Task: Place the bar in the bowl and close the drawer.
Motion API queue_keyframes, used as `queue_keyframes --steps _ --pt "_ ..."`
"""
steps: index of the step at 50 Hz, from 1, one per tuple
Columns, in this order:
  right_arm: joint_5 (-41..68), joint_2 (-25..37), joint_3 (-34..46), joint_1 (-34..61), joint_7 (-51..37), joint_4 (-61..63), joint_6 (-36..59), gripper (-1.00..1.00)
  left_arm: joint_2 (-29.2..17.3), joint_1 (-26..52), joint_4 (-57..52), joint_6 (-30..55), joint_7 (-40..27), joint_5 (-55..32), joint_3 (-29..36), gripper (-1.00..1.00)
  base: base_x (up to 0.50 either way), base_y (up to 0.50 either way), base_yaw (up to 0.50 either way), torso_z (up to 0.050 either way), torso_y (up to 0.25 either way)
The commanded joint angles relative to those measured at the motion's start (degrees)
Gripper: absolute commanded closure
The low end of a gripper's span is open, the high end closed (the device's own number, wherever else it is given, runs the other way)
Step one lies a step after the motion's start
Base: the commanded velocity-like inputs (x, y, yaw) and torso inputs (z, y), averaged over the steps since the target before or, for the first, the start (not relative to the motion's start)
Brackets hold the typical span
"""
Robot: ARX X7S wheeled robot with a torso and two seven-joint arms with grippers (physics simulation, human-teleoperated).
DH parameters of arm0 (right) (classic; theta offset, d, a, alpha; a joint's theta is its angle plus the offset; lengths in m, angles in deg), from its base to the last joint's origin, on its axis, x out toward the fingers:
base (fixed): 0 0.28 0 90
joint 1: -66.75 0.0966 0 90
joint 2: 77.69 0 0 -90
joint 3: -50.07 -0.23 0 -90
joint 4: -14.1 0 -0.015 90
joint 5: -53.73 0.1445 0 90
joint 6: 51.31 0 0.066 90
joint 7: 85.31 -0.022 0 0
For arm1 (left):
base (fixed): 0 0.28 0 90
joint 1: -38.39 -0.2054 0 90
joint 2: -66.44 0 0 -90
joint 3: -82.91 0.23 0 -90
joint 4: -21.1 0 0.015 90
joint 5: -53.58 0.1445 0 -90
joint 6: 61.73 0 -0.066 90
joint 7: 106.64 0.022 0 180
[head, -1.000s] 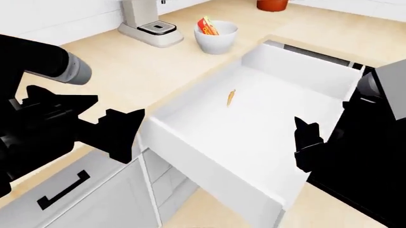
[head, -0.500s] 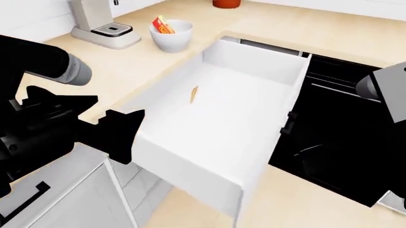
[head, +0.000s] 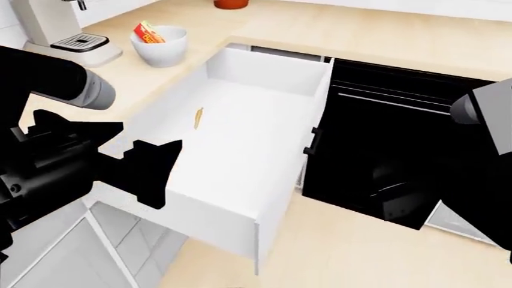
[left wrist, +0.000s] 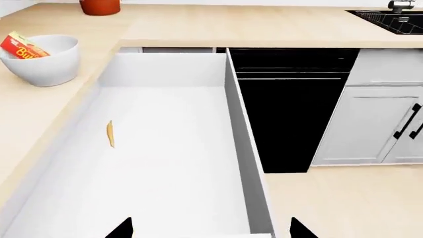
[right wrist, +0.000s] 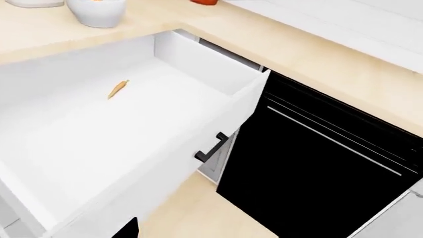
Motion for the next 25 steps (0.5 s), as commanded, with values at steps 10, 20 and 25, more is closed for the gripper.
queue_keyframes --steps 10,20,25 --pt "0.2 -0.3 0.2 -0.2 -0.1 -0.3 -0.4 -1.00 -0.3 0.2 -0.1 -0.4 0.2 -0.1 0.4 -1.00 -0.03 0.08 -0.50 0.000 0.000" --pt "0.0 -0.4 0.6 -0.4 -2.1 -1.2 -1.2 -1.00 -0.7 0.2 -0.2 -0.6 0.2 -0.2 0.4 -1.00 -0.06 0.02 -0.10 0.000 0.000" --pt "0.5 -0.7 1.5 0.5 -3.7 -1.6 -0.2 -1.00 -0.8 0.1 -0.2 -0.7 0.4 -0.1 0.4 -1.00 0.00 0.00 0.00 0.000 0.000"
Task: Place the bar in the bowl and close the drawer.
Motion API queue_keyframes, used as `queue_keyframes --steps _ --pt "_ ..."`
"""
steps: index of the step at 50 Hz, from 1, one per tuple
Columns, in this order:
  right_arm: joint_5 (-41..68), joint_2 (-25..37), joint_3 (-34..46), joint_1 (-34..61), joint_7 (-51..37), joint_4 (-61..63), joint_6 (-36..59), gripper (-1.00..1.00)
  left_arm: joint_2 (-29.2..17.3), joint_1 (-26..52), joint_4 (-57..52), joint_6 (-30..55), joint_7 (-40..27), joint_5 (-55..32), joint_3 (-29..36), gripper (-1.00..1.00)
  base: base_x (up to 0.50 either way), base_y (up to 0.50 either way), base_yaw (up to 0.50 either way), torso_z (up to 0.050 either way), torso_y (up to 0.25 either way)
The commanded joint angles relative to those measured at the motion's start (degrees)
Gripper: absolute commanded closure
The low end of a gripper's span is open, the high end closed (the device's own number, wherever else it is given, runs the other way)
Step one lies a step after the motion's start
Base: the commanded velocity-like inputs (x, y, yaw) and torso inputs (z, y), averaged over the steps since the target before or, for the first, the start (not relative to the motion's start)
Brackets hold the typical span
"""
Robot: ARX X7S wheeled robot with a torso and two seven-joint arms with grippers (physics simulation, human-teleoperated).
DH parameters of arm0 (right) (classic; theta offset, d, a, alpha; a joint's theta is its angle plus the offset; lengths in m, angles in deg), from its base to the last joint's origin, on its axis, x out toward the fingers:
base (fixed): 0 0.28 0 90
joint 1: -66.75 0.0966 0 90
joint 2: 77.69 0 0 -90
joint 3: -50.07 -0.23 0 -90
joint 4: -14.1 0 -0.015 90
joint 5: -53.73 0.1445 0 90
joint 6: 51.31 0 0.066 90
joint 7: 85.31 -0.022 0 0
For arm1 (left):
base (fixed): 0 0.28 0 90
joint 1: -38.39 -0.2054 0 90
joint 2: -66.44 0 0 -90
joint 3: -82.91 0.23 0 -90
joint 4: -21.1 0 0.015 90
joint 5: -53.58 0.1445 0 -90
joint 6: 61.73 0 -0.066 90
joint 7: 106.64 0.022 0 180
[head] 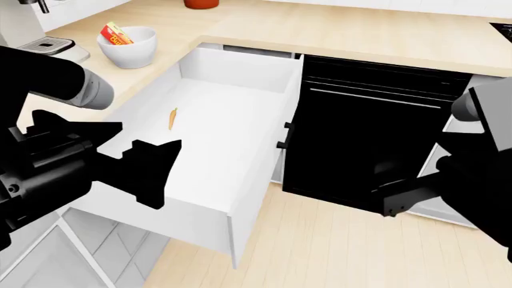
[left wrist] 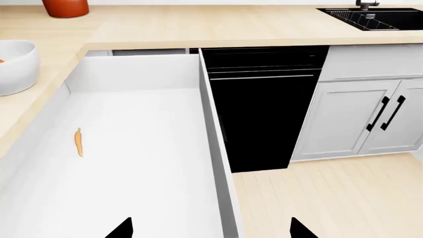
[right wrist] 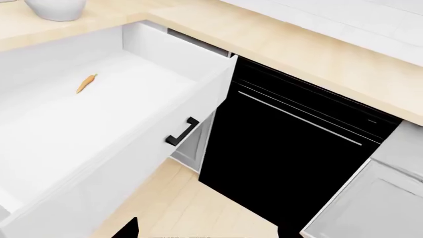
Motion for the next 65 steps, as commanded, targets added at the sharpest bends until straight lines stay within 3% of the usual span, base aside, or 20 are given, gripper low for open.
queue_keyframes --steps 1,15,49,65 --pt "0.3 -0.6 1.5 1.2 -3.3 -0.9 1.2 -1.00 -0.2 0.0 0.0 -0.3 0.1 0.0 0.1 -1.00 0.00 0.00 0.00 0.000 0.000" --pt "0.0 -0.9 3.0 2.0 -4.3 -0.8 3.5 -1.00 -0.3 -0.2 -0.2 -0.4 0.3 0.4 0.3 -1.00 0.43 0.05 0.00 0.000 0.000" --pt "-0.5 0.4 1.7 0.9 -2.9 -0.2 1.5 -1.00 -0.7 0.4 -0.4 -1.0 0.3 0.4 1.0 -1.00 0.16 -0.47 0.00 0.000 0.001" --pt "-1.8 0.6 1.6 0.4 -3.7 0.2 0.7 -1.00 -0.9 0.3 -0.4 -1.1 0.5 0.7 1.2 -1.00 0.01 -0.03 0.00 0.000 0.001"
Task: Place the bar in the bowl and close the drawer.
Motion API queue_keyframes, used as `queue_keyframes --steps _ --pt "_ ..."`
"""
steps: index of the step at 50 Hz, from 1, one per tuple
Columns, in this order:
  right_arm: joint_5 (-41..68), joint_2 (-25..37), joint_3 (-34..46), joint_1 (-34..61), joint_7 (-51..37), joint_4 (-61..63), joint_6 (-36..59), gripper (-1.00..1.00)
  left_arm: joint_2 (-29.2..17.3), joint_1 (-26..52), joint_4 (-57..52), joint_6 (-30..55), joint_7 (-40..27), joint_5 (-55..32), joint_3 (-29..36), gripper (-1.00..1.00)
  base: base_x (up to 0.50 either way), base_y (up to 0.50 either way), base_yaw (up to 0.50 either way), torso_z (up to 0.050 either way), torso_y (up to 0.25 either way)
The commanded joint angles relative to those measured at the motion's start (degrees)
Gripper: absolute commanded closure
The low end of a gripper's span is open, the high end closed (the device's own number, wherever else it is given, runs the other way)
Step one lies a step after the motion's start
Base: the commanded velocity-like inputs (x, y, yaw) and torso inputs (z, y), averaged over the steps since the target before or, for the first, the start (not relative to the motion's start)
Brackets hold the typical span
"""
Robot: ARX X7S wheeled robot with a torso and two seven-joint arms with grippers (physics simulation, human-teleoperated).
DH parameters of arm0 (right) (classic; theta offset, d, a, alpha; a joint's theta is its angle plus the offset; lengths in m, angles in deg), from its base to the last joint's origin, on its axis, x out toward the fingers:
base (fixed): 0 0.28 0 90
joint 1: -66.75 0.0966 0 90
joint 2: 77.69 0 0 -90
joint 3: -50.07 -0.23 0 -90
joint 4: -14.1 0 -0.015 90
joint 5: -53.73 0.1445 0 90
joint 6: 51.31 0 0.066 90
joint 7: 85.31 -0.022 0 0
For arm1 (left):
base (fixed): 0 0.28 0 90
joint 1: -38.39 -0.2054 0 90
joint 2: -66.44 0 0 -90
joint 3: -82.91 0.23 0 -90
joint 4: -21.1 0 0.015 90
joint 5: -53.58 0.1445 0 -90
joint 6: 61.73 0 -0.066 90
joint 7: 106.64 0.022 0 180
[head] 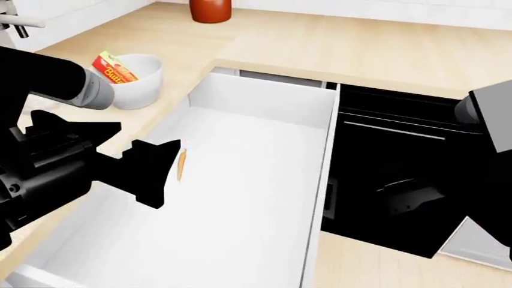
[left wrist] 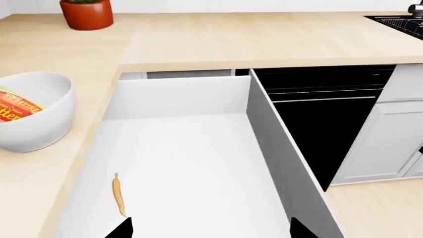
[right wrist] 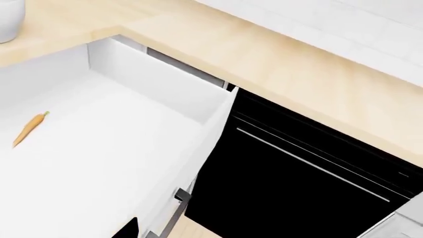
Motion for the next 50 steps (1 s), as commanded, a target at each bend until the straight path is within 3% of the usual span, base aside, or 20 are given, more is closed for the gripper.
queue_keyframes --steps 1,22,50 --pt "-1.0 0.1 0.1 -0.3 -0.6 0.4 -0.2 -1.00 -0.2 -0.1 -0.1 -0.2 0.2 0.1 0.1 -1.00 0.00 0.00 0.00 0.000 0.000" --pt "-1.1 0.4 0.3 -0.1 -1.6 0.6 0.0 -1.00 -0.2 0.6 -0.3 -0.4 -0.2 -0.1 0.9 -1.00 0.45 0.11 0.00 0.000 0.000" --pt "-2.1 1.2 -0.4 -1.9 -0.5 0.3 -2.2 -1.00 -0.4 0.6 -0.4 -0.8 0.0 0.4 1.2 -1.00 0.01 -0.02 0.00 0.000 0.000"
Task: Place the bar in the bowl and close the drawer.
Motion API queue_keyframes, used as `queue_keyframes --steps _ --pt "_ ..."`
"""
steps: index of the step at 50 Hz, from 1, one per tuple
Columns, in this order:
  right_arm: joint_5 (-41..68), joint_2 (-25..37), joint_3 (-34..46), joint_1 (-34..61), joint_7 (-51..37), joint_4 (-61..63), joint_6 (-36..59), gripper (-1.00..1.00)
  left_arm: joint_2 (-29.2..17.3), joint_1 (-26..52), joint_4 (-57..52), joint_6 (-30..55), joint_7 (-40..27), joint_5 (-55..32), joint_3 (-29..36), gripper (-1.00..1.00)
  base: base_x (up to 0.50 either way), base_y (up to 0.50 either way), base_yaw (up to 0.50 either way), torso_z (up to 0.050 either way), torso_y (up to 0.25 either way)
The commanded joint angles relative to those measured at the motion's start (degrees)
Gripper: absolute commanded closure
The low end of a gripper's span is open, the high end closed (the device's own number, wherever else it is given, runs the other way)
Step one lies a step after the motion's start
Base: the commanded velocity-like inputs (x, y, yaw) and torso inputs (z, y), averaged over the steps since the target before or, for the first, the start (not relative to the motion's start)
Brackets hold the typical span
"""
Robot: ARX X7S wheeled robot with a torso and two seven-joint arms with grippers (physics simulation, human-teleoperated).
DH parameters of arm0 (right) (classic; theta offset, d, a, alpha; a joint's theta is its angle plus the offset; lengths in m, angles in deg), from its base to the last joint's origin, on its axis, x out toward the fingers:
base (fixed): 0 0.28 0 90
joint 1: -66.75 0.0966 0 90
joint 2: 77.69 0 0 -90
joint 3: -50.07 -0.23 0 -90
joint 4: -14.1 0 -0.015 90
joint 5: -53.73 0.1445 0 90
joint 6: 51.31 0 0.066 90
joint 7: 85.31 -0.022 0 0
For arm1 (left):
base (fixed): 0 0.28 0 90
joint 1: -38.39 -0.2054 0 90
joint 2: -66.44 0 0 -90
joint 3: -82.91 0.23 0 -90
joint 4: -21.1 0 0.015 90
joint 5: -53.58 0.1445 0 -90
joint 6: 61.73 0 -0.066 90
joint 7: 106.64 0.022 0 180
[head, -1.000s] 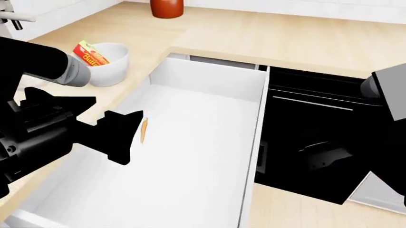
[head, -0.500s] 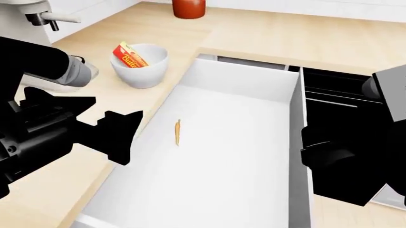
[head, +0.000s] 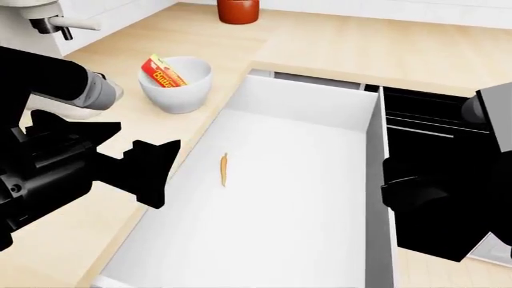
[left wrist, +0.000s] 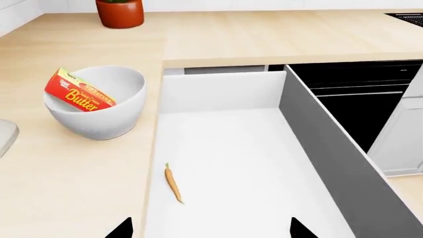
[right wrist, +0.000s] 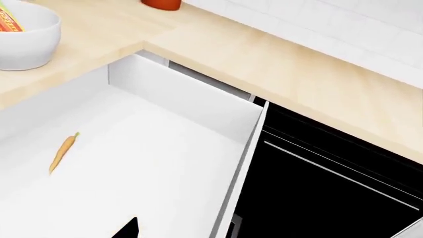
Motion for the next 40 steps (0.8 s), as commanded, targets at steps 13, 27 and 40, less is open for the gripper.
queue_keyframes --steps 13,27,40 --pt "-1.6 1.9 -1.1 -2.1 1.9 0.0 -1.9 -1.00 0.0 0.4 0.0 -0.2 0.0 0.2 0.6 -1.00 0.00 0.00 -0.03 0.000 0.000" --pt "-1.8 2.0 -1.2 -1.9 1.3 1.0 -1.7 -1.00 -0.3 0.3 -0.1 -0.4 0.2 0.2 0.7 -1.00 -0.01 0.02 -0.50 0.000 0.000" --pt "-2.2 1.8 -1.1 -2.4 1.2 1.2 -2.0 -1.00 -0.6 0.3 -0.3 -0.7 0.4 0.2 0.6 -1.00 -0.01 0.04 -0.50 0.000 0.000"
